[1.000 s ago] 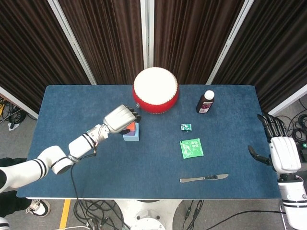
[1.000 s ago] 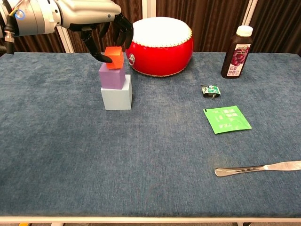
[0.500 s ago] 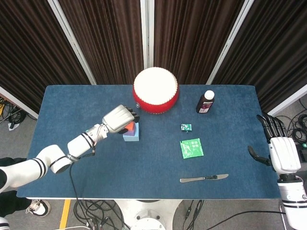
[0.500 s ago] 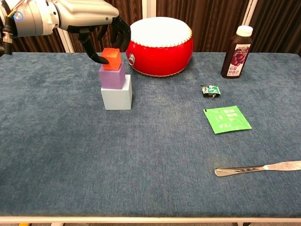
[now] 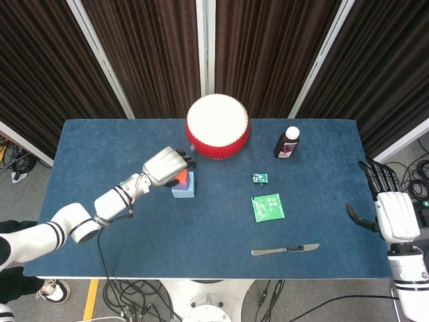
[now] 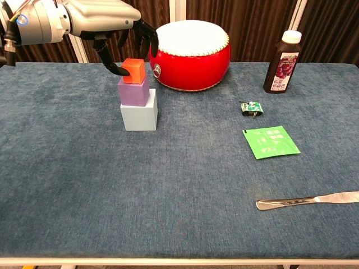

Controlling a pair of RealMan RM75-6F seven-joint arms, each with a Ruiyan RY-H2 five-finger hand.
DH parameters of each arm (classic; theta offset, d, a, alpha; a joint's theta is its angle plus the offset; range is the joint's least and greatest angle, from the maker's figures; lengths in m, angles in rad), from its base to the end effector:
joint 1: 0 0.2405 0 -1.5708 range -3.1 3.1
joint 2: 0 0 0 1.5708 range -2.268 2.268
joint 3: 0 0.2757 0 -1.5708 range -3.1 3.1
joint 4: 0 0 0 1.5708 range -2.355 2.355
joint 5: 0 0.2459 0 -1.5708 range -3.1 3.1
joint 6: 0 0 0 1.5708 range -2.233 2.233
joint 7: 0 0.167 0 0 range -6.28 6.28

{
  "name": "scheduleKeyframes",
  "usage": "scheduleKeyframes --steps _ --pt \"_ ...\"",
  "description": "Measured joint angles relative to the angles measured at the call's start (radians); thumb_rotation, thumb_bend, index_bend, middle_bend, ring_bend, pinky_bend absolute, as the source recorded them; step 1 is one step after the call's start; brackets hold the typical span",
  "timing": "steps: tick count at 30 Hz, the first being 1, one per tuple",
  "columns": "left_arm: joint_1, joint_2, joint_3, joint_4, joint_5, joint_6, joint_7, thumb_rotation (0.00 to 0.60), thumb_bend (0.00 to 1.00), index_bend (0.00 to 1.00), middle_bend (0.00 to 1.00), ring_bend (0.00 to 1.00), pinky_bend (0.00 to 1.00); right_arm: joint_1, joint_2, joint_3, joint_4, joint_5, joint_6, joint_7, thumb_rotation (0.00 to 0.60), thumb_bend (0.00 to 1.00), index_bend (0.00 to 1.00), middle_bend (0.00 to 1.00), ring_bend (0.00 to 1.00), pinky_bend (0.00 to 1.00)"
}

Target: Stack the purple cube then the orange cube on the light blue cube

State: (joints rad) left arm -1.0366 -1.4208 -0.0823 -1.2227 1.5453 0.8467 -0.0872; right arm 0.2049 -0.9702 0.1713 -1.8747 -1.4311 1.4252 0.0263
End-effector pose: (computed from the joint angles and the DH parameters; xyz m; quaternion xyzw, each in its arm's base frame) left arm -0.0952 0.4596 -0.0187 -0.8495 -0.1825 -0.3759 0.3221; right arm -0.2620 -0.2652 0.1709 0.5727 -0.3890 0.4775 0.5410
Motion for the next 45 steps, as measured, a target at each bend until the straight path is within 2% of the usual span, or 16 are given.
scheduleKeyframes --steps 8,16,23,27,33,38,45 --pt "0.008 0.019 -0.016 -0.036 -0.022 0.012 0.024 0.600 0.19 0.32 0.40 0.32 0.43 0.000 0.002 -0.002 0.000 -0.003 -0.002 0.005 0.600 0.22 0.00 0.00 0.00 0.00" --pt "0.039 0.098 -0.059 -0.158 -0.073 0.066 0.121 0.600 0.17 0.34 0.39 0.32 0.42 -0.005 0.014 -0.005 -0.005 -0.017 0.005 0.027 0.600 0.22 0.00 0.00 0.00 0.00" --pt "0.140 0.164 -0.095 -0.270 -0.159 0.228 0.283 0.600 0.18 0.34 0.38 0.30 0.42 -0.012 0.019 -0.012 -0.008 -0.039 0.015 0.036 0.600 0.22 0.00 0.00 0.00 0.00" --pt "0.241 0.158 -0.104 -0.305 -0.231 0.378 0.378 0.600 0.16 0.33 0.38 0.29 0.40 -0.008 0.016 -0.017 -0.010 -0.045 0.008 0.026 0.600 0.22 0.00 0.00 0.00 0.00" --pt "0.413 0.129 -0.077 -0.316 -0.284 0.560 0.435 0.600 0.15 0.33 0.36 0.27 0.38 -0.004 0.011 -0.022 -0.015 -0.057 0.005 0.011 0.600 0.22 0.00 0.00 0.00 0.00" --pt "0.515 0.111 -0.047 -0.349 -0.296 0.652 0.447 0.600 0.14 0.33 0.36 0.26 0.33 -0.002 0.007 -0.027 -0.015 -0.065 0.000 0.006 0.600 0.22 0.00 0.00 0.00 0.00" --pt "0.651 0.046 0.024 -0.411 -0.299 0.765 0.505 0.600 0.13 0.32 0.35 0.26 0.33 0.001 0.003 -0.039 -0.014 -0.083 -0.006 -0.003 0.600 0.22 0.00 0.00 0.00 0.00"
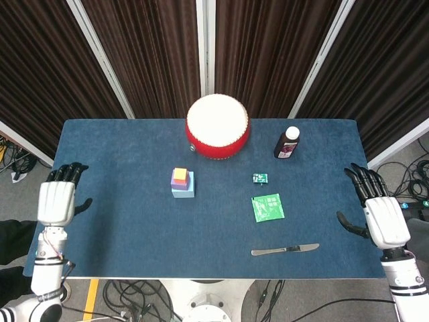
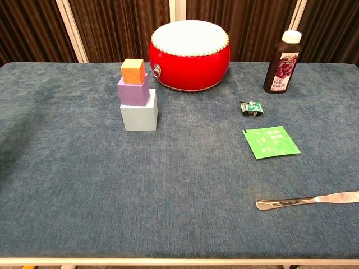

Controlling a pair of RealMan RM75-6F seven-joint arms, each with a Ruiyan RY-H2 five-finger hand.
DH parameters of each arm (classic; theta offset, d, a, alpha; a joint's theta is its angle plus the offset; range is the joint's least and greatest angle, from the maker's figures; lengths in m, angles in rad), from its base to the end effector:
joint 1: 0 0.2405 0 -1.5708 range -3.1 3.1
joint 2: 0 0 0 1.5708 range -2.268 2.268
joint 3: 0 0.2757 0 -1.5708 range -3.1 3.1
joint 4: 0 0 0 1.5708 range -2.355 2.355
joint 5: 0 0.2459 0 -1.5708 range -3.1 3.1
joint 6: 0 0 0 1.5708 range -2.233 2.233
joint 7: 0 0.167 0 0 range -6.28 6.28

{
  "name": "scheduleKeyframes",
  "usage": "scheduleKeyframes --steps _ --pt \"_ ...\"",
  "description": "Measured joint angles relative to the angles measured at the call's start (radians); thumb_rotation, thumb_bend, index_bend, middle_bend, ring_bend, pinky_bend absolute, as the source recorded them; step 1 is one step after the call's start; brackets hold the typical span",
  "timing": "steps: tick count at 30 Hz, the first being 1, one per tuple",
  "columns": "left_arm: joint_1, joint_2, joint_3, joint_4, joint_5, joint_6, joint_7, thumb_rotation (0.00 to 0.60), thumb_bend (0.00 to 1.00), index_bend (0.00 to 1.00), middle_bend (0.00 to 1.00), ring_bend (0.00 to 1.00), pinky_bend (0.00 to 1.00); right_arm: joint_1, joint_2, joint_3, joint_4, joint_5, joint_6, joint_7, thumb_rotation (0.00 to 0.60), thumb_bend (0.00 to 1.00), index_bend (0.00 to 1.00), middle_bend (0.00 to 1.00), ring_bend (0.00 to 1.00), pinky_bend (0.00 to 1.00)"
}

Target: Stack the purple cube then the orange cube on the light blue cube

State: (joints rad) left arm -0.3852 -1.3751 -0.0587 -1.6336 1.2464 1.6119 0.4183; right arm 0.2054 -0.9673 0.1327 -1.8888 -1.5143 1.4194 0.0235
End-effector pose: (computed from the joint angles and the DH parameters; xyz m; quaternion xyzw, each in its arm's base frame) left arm -0.2624 0.2921 0.0737 -0.5816 -0.3050 -0.4012 0.6385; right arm -0.2520 -0.2546 0.1593 0.6034 -0.3821 0.4764 0.5127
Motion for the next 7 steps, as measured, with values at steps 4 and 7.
scheduleKeyframes --steps 4,7 --pt "0.062 -0.033 0.030 -0.005 0.028 0.050 0.011 0.600 0.13 0.32 0.35 0.26 0.34 -0.001 -0.002 -0.003 0.003 -0.004 0.001 -0.002 0.600 0.22 0.00 0.00 0.00 0.00" --pt "0.087 -0.038 0.036 -0.016 0.049 0.064 0.014 0.600 0.13 0.32 0.35 0.26 0.34 0.000 -0.004 -0.005 0.002 -0.007 0.001 -0.008 0.600 0.22 0.00 0.00 0.00 0.00"
